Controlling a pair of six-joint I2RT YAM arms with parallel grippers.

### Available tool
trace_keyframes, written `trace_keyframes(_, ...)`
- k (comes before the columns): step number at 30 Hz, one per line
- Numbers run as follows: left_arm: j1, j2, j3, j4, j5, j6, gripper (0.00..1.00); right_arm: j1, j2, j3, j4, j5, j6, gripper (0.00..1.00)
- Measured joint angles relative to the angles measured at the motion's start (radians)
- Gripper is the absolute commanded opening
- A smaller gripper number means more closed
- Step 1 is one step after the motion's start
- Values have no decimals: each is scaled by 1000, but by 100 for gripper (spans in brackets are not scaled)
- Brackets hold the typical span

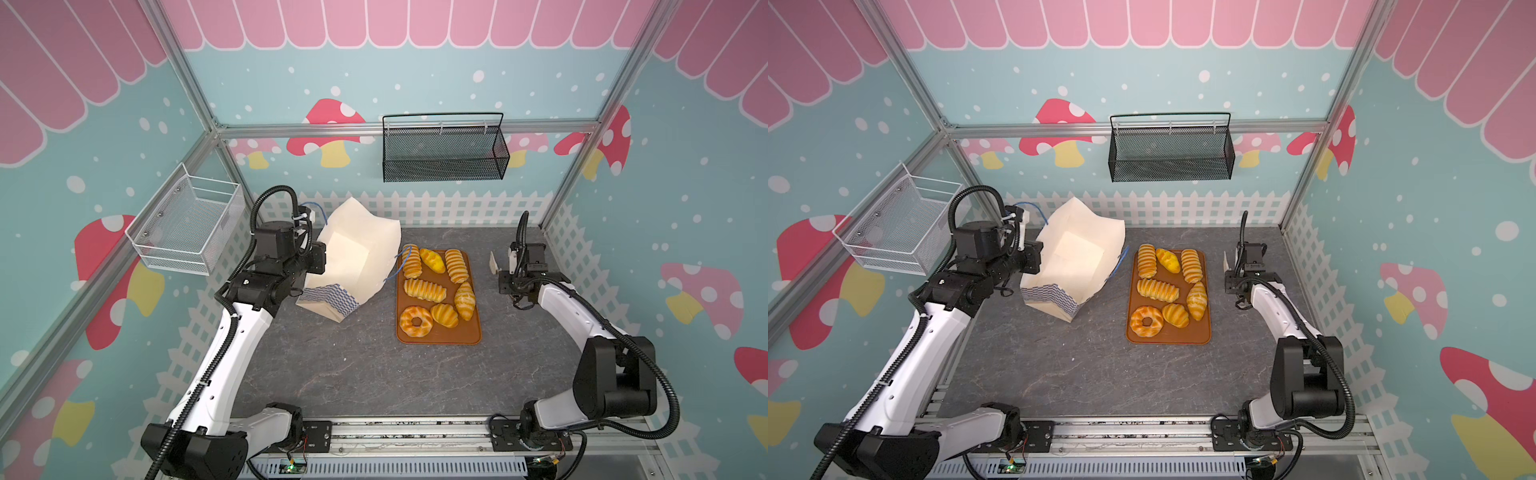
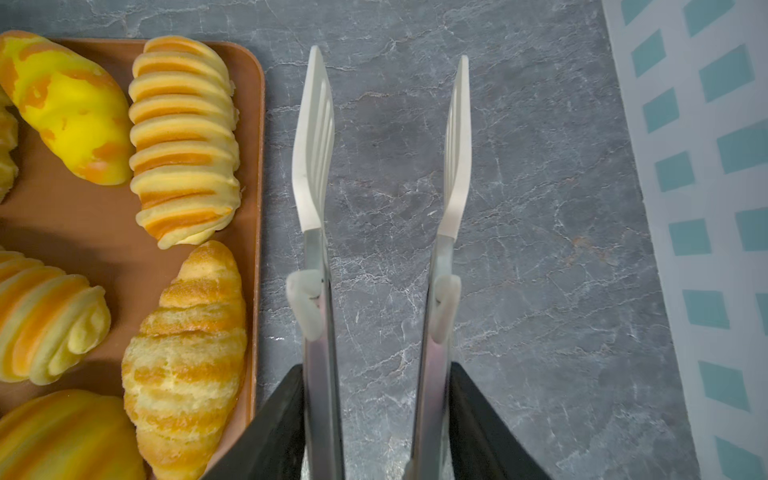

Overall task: Take the fake bread out of the paper bag
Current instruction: 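Raise the tongs from the tray while the left gripper stands the bag upright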

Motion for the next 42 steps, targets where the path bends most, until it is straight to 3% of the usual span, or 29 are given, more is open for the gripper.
trace_keyframes(11,5,141,48,74,98,-197,0,-61,113,-18,149,-102,-23,56)
trace_keyframes(25,13,274,50,290,188,-460,0,-63,193,-31,203,-166,-45,72)
trace_keyframes(42,43,338,45,420,263,-619,0,-63,185,-28,219,-178,-56,80)
